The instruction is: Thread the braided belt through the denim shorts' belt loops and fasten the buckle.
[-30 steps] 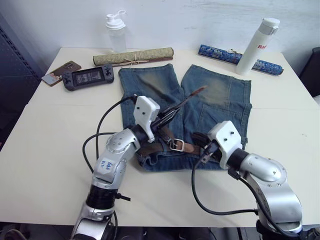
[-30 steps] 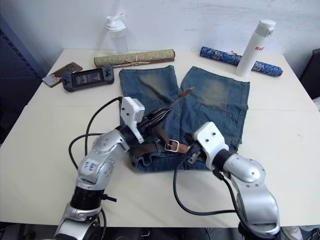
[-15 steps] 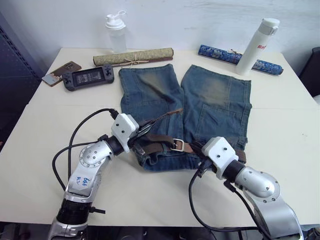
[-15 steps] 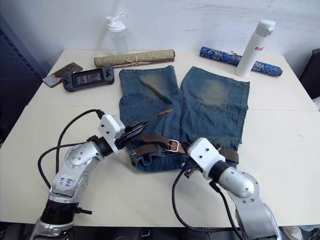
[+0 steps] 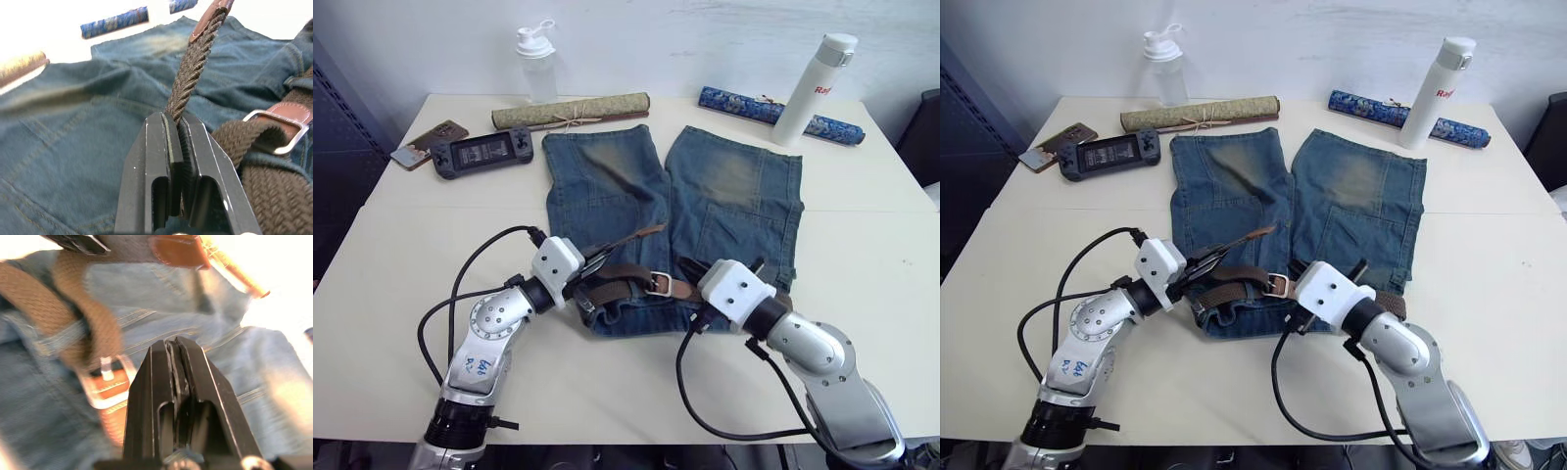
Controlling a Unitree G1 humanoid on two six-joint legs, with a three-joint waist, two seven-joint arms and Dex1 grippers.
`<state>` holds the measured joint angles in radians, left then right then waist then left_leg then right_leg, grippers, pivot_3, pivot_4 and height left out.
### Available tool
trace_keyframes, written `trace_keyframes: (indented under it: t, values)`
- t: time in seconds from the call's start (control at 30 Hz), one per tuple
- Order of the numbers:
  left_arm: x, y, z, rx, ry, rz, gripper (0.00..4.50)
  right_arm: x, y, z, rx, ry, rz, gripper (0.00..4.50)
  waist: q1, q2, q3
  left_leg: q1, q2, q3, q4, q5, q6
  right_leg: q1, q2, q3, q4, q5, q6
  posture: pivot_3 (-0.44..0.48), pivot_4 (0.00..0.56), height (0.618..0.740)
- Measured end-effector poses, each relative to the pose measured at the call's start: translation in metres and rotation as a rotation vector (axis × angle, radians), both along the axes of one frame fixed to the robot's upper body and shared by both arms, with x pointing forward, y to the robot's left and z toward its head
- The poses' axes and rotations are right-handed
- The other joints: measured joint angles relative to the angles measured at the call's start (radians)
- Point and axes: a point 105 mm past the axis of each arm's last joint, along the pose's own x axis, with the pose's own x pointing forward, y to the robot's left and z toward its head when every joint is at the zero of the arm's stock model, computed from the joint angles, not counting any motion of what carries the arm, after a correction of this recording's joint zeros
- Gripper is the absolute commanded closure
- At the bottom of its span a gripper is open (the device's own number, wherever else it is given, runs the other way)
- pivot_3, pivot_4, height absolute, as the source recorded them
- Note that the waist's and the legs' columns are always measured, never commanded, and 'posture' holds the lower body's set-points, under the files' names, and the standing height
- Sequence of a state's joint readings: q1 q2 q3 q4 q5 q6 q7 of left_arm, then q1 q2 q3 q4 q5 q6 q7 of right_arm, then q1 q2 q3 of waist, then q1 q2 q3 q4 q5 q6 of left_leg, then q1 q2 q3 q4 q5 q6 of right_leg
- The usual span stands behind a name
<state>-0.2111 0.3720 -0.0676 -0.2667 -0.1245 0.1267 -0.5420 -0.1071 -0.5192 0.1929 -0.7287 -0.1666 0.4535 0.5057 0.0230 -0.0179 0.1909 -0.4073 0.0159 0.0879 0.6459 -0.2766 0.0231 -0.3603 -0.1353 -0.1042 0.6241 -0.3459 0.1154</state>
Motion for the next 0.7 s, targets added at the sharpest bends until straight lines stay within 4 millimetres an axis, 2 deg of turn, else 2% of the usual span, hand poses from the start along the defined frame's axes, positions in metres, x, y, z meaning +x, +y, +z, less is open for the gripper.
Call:
trace_keyframes:
  t: [0.1, 0.2, 0.23, 0.3, 0.43, 0.6, 0.7]
  values:
    - [-0.002, -0.006, -0.002, 0.020, -0.013, -0.022, 4.50, 0.003, 0.005, -0.002, 0.000, -0.005, 0.008, 3.68, 0.001, 0.000, 0.000, 0.000, 0.000, 0.000, 0.000, 0.000, 0.000, 0.000, 0.001, 0.000, 0.000, 0.000, 0.000, 0.000, 0.150, 0.717]
    - [-0.003, -0.007, -0.002, 0.055, -0.046, -0.022, 4.50, 0.003, 0.005, -0.003, 0.007, -0.001, 0.006, 2.42, 0.000, 0.000, 0.000, 0.000, 0.000, 0.001, 0.001, 0.000, 0.000, 0.000, 0.001, 0.000, 0.001, 0.000, 0.000, 0.000, 0.150, 0.717]
    - [-0.003, -0.006, -0.002, 0.064, -0.052, -0.022, 4.50, 0.003, 0.005, -0.003, 0.004, -0.001, 0.005, 1.87, 0.000, 0.000, 0.000, 0.000, 0.000, 0.001, 0.001, 0.000, 0.000, 0.000, 0.000, 0.000, 0.001, 0.000, 0.000, 0.000, 0.150, 0.717]
    - [-0.004, -0.005, -0.004, 0.092, -0.062, -0.021, 4.50, 0.004, 0.003, -0.003, -0.015, -0.012, -0.002, 1.20, 0.000, 0.000, 0.000, 0.000, 0.000, 0.001, 0.001, 0.000, 0.000, 0.000, 0.000, 0.000, 0.001, 0.000, 0.000, 0.000, 0.150, 0.717]
    - [-0.005, -0.008, -0.009, 0.135, -0.073, -0.032, 4.50, 0.007, -0.002, 0.003, -0.131, -0.109, 0.003, 1.20, 0.000, 0.000, 0.000, 0.000, 0.000, 0.001, 0.001, 0.000, 0.001, 0.000, 0.000, 0.000, 0.001, 0.000, 0.000, 0.000, 0.150, 0.717]
    - [-0.005, -0.009, -0.014, 0.164, -0.085, -0.039, 4.50, 0.007, 0.006, 0.016, -0.199, -0.237, 0.049, 1.20, -0.001, 0.000, 0.000, 0.000, 0.000, 0.001, 0.001, 0.000, 0.000, 0.000, 0.001, 0.000, 0.001, 0.000, 0.000, 0.000, 0.150, 0.717]
    - [-0.005, -0.009, -0.013, 0.175, -0.099, -0.040, 4.50, 0.007, 0.011, 0.013, -0.224, -0.242, 0.077, 1.20, -0.001, 0.000, 0.000, 0.000, 0.000, 0.001, 0.001, 0.000, 0.001, 0.000, 0.001, 0.000, 0.001, 0.000, 0.000, 0.000, 0.150, 0.717]
